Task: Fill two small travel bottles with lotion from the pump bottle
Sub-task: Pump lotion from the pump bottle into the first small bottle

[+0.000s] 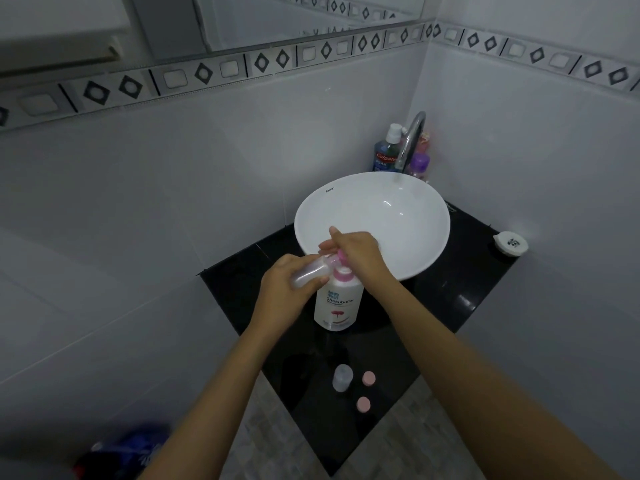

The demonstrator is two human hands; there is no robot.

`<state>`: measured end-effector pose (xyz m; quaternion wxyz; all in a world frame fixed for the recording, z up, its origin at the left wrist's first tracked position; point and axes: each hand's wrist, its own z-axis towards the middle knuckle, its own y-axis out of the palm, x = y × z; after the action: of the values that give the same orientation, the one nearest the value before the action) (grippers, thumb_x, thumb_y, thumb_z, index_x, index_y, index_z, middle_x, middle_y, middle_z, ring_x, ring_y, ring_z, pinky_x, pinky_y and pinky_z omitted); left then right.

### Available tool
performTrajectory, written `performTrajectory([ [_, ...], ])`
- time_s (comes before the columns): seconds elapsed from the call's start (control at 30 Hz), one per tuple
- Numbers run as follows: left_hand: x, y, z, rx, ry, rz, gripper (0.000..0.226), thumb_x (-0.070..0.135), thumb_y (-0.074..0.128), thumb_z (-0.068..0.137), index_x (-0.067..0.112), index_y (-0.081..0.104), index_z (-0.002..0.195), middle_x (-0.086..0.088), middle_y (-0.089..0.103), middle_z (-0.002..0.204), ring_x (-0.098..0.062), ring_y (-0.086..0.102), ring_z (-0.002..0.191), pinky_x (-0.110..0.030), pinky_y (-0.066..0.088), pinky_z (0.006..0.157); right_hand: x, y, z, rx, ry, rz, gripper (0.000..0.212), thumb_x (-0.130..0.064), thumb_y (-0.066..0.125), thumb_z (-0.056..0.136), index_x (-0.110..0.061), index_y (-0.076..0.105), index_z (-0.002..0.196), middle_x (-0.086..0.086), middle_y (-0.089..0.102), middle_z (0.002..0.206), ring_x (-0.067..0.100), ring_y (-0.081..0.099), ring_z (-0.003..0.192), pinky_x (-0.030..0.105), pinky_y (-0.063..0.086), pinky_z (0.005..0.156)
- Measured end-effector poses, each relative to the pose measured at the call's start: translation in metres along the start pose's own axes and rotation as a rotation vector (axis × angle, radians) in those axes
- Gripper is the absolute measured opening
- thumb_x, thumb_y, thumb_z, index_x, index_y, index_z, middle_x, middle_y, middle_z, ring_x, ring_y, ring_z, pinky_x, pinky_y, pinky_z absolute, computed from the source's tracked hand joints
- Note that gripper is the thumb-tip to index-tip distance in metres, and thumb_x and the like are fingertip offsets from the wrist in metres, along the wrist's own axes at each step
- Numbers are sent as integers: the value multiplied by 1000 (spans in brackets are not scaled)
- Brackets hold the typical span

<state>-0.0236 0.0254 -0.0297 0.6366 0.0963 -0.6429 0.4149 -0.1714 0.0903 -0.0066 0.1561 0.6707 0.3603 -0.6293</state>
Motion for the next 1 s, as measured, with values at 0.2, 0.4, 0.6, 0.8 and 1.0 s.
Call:
performTrajectory([
  [0.2,-3,4,-3,9,-8,-6,38,34,71,82,27,66,120,8,60,95,0,59,88,-11,44,70,7,4,-2,-14,100,-12,48,-32,39,99,-5,76,84,13,71,81,18,61,72,23,48,68],
  [0.4,-6,8,-7,20,-38,3,40,34,70,83,23,66,121,5,60,98,-6,60,91,-16,43,73,17,11,-1,33,88,1,44,-30,41,99,-5,76,91,10,69,94,15,60,80,37,50,87],
  [0.6,-1,7,-6,40,-24,-88,37,34,72,81,25,68,117,8,62,95,5,59,88,-4,44,68,3,0,0,-10,-40,-31,40,-30,48,96,-1,75,88,16,75,91,17,66,77,26,50,80],
  [0.8,-5,10,-6,41,-54,-106,36,36,71,81,29,68,116,10,62,97,6,59,88,-8,44,68,12,7,-2,38,-14,-26,44,-28,43,98,-2,76,85,13,74,87,10,62,74,22,48,80],
  [1.0,-7,11,-11,21,-47,-86,35,33,71,82,27,67,116,8,62,98,-1,60,89,-14,43,73,20,10,-4,37,-45,-89,40,-29,46,97,-2,75,89,12,74,91,18,65,82,31,49,83],
])
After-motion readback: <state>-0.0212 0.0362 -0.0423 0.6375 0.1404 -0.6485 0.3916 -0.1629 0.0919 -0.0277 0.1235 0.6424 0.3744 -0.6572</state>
